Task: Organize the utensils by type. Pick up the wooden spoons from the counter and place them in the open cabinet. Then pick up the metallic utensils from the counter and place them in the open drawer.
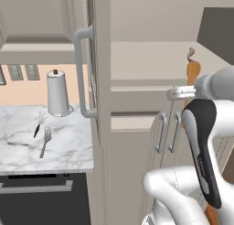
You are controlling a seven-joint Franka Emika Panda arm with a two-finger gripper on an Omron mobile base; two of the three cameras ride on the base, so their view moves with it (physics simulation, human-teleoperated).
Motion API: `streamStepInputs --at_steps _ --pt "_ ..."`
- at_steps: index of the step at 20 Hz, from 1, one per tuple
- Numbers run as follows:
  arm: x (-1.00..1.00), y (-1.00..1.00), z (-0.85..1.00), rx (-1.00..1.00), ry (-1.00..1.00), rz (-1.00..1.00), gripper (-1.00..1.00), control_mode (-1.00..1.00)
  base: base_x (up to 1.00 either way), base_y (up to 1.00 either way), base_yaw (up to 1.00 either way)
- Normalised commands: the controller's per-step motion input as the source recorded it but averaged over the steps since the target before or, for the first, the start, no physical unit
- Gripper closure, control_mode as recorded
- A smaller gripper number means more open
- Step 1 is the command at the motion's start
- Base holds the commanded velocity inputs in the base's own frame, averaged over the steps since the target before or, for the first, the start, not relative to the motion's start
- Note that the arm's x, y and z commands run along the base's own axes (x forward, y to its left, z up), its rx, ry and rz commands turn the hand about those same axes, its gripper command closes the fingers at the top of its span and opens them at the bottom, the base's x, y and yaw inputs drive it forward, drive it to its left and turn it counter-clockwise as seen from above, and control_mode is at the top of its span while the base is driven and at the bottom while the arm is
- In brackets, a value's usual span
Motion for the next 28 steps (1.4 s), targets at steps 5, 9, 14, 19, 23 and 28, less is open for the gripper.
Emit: streamStepInputs --at_steps 5,9,14,19,23,28 --pt "0.59 0.0 0.45 0.01 0.04 0.0 1.0 -1.0 0.0 0.0 0.0" --pt "0.64 0.0 0.09 0.0 0.0 0.0 1.0 -1.0 0.0 0.0 0.0" --pt "0.85 0.0 0.0 0.0 0.0 0.0 1.0 -1.0 0.0 0.0 0.0" --pt "0.82 0.0 0.0 0.02 0.0 0.0 1.0 -1.0 0.0 0.0 0.0" --pt "0.83 0.0 0.1 0.02 0.01 0.0 1.0 -1.0 0.0 0.0 0.0" --pt "0.7 0.0 0.02 0.01 -0.01 0.0 1.0 -1.0 0.0 0.0 0.0"
